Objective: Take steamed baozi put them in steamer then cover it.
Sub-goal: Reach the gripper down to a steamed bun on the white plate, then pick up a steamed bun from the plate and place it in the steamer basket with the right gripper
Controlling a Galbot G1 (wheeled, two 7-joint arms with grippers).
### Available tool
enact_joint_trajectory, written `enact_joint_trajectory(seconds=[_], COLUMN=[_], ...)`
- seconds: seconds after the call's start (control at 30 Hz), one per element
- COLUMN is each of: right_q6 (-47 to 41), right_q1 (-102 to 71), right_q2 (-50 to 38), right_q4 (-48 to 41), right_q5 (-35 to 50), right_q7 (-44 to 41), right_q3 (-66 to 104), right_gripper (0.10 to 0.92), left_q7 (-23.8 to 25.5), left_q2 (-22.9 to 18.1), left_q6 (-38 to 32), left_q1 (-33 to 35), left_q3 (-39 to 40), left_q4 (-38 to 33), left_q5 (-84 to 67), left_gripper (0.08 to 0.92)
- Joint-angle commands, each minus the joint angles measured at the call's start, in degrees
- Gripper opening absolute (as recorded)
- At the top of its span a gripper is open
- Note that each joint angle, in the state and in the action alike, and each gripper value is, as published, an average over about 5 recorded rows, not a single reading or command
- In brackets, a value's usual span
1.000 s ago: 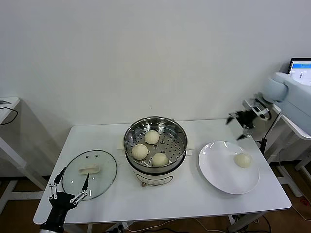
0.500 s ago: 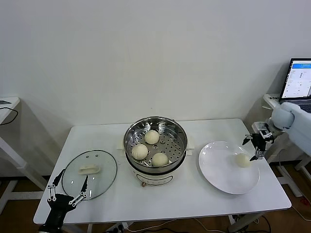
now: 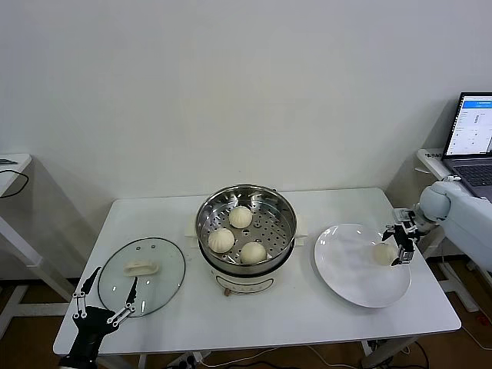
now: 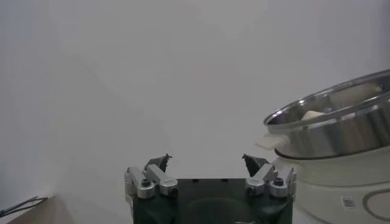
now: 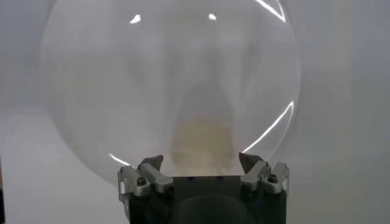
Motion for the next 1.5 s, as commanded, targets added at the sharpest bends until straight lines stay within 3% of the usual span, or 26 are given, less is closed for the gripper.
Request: enact_joint_trajectory(seconds=[0.03, 0.2, 0.5, 0.73, 1.07, 1.27, 1.5], right_q6=[-0.3, -0.27, -0.39, 0.33, -5.46, -10.22, -13.88], right_q1=[-2.09, -1.9, -0.2, 8.3, 34.88, 43.23, 43.29], right_q2=[1.82, 2.3, 1.46, -0.49, 2.76, 9.1, 17.84], right_q4=[-2.47, -2.27, -0.44, 6.24, 22.54, 31.22, 32.59], right_q5=[-1.1, -1.5, -1.41, 0.02, 18.97, 29.65, 32.35], right_q7=[1.37, 1.28, 0.5, -5.36, -16.76, -15.72, -11.87], right_q3=[1.69, 1.64, 0.94, -0.24, -18.38, -25.32, -27.46], right_gripper=[0.823, 0.812, 0.681, 0.657, 0.661, 0.664, 0.67], left_q7=[0.02, 0.02, 0.03, -0.02, -0.09, -0.06, -0.09], left_q2=[-0.02, -0.04, 0.0, 0.2, 0.55, 0.52, 0.45], left_q6=[0.08, 0.08, -0.1, -0.02, 0.03, -0.2, -0.31], left_q1=[-0.12, -0.24, -0.29, -0.68, -1.16, -1.11, -1.24], left_q3=[0.09, 0.06, -0.28, -0.37, -0.16, -0.06, 0.0], left_q4=[0.32, 0.34, 0.29, 0.21, -0.37, -0.64, -0.85], left_q5=[-0.01, -0.01, -0.11, -0.25, -0.33, -0.35, -0.38], left_gripper=[0.823, 0.823, 0.823, 0.823, 0.823, 0.823, 0.823])
